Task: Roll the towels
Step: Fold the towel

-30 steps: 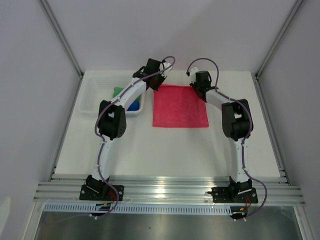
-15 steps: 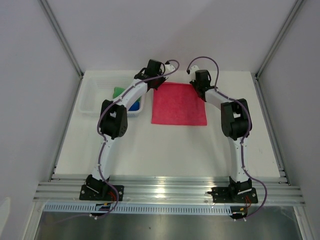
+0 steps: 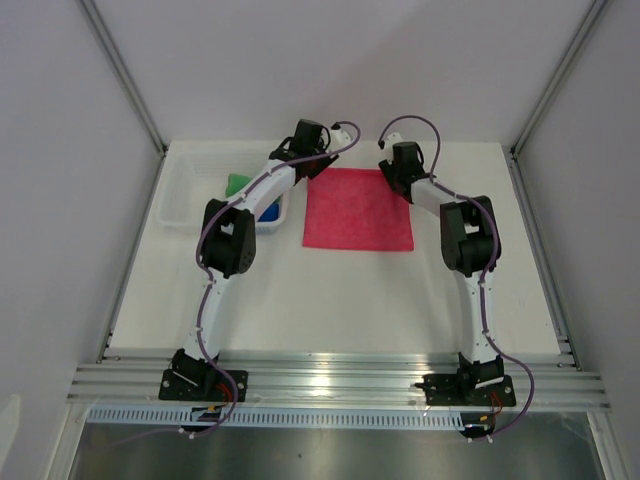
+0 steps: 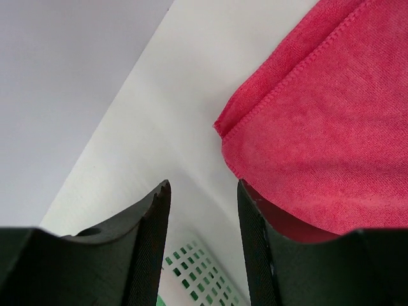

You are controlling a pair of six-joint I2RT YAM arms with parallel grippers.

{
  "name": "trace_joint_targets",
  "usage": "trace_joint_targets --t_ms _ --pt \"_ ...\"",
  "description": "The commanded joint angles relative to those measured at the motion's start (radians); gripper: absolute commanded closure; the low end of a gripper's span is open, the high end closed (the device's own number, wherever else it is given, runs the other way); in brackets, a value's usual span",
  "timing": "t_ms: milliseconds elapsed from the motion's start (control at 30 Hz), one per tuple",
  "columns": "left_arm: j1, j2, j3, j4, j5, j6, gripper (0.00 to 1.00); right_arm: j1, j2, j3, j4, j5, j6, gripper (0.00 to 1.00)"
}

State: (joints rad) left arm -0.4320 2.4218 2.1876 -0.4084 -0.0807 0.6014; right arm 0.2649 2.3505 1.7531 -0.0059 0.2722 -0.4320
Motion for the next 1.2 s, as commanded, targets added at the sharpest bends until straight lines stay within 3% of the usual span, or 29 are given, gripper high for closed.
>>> trace_joint_targets --t_ms 0,167,233,333,367,467,500,600,667,733,800,933,1167 --pt "0.009 0.008 0.050 -0.006 -0.036 -0.032 0.50 -0.006 -0.013 0.101 0.030 0.001 0.041 0.38" --pt "0.009 -0.072 0.077 -0.114 0.016 -0.117 0.48 -0.029 -0.016 0.203 -0.064 0.019 0.136 0.38" --pt "0.009 -0.127 0.078 -0.183 0.158 -0.135 0.47 -0.055 -0.017 0.243 -0.114 0.012 0.182 0.40" --pt "0.003 -0.182 0.049 -0.364 0.339 -0.094 0.47 -0.095 -0.026 0.260 -0.170 -0.028 0.255 0.48" --pt "-0.005 -0.220 0.011 -0.407 0.442 -0.072 0.48 -0.102 -0.034 0.255 -0.184 -0.048 0.263 0.58" --pt "-0.043 -0.301 -0.151 -0.547 0.531 0.072 0.48 -0.102 -0.106 0.160 -0.190 -0.230 0.233 0.72" --pt "-0.054 -0.323 -0.194 -0.579 0.535 0.148 0.48 -0.107 -0.161 0.116 -0.154 -0.372 0.242 0.75" --pt "-0.093 -0.378 -0.386 -0.551 0.500 0.199 0.42 -0.110 -0.220 -0.053 -0.065 -0.529 0.309 0.87" --pt "-0.102 -0.372 -0.452 -0.475 0.445 0.180 0.42 -0.108 -0.224 -0.110 -0.033 -0.629 0.320 0.94" --pt "-0.099 -0.322 -0.427 -0.454 0.359 0.108 0.43 -0.112 -0.188 -0.103 -0.017 -0.672 0.369 0.97" --pt "-0.085 -0.268 -0.361 -0.472 0.325 0.046 0.44 -0.108 -0.160 -0.067 -0.014 -0.682 0.398 0.98" --pt "-0.076 -0.245 -0.373 -0.461 0.302 0.018 0.45 -0.107 -0.097 -0.012 0.017 -0.692 0.456 1.00" --pt "-0.079 -0.225 -0.391 -0.487 0.308 0.011 0.45 -0.110 0.047 0.239 -0.201 -0.587 0.493 1.00"
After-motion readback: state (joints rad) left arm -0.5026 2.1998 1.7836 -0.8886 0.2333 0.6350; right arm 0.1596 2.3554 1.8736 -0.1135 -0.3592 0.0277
